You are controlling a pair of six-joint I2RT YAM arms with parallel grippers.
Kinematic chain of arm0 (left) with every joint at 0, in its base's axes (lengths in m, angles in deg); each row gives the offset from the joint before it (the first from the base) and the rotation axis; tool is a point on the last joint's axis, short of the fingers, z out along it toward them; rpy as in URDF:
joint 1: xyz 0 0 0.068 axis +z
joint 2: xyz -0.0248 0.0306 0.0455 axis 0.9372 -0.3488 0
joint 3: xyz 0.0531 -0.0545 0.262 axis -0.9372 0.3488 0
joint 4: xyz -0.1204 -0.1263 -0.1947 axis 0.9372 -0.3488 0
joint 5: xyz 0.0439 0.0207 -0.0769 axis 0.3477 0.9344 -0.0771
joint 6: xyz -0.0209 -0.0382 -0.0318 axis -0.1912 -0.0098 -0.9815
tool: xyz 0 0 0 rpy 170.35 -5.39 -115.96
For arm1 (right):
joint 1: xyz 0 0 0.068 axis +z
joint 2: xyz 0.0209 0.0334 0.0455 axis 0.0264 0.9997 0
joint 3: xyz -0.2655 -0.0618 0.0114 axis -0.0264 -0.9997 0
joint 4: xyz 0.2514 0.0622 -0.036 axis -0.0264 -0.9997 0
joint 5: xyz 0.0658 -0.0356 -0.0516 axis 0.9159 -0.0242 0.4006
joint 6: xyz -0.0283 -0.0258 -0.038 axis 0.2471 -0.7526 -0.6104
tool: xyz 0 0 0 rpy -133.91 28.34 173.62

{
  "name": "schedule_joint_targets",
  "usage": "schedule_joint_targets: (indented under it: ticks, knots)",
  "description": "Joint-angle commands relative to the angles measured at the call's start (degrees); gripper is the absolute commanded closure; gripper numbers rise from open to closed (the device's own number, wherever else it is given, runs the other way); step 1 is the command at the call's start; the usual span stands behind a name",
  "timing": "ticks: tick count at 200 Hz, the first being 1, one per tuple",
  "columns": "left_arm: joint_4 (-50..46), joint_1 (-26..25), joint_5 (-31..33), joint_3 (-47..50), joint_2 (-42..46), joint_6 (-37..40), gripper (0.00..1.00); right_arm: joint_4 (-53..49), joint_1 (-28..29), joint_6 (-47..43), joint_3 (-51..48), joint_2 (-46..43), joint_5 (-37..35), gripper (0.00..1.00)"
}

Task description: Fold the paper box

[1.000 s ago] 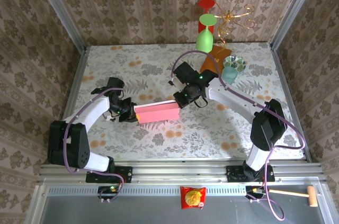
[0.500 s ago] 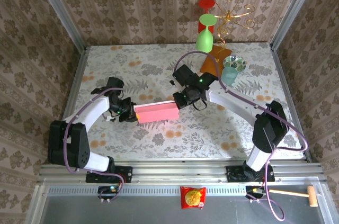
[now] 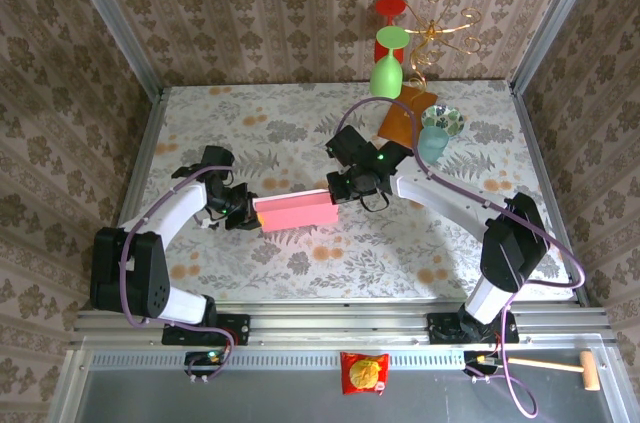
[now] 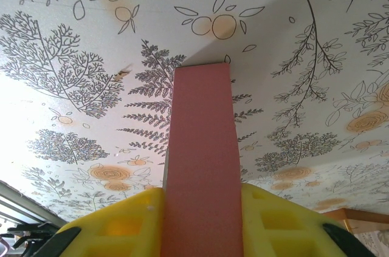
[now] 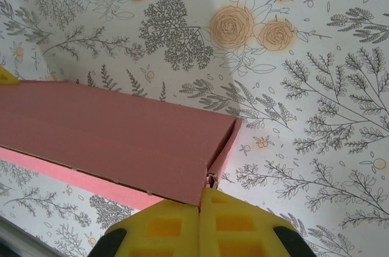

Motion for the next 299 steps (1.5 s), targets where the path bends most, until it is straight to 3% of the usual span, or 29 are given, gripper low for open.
schedule_joint_targets:
  ticks: [1, 155, 223, 238, 273, 299]
  knots:
    - [1.16, 0.34, 2.57, 1.31, -1.28, -1.86, 1.0, -0.46, 0.72, 2.56, -2.58, -1.06, -1.52, 1.0]
    - [1.96, 0.95, 1.6, 1.82, -2.49, -1.05, 1.0, 7.87, 4.91, 5.68, -13.69, -5.45, -14.38, 1.0]
    - [6.72, 1.7, 0.53, 3.51, -3.16, -0.38, 1.0, 13.62, 6.01, 8.11, -19.87, -5.17, -17.77, 1.0]
    - [8.91, 2.01, 0.09, 4.19, -3.37, 0.06, 0.94, 14.74, 6.16, 8.07, -20.6, -4.44, -17.99, 1.0]
    - [15.3, 3.27, -0.33, 6.84, -1.6, 1.08, 0.59, 15.77, 6.32, 7.96, -21.29, -3.37, -20.16, 1.0]
    - [17.59, 4.44, 0.38, 7.59, 1.21, 3.23, 0.42, 16.21, 6.29, 8.12, -21.42, -4.2, -21.2, 1.0]
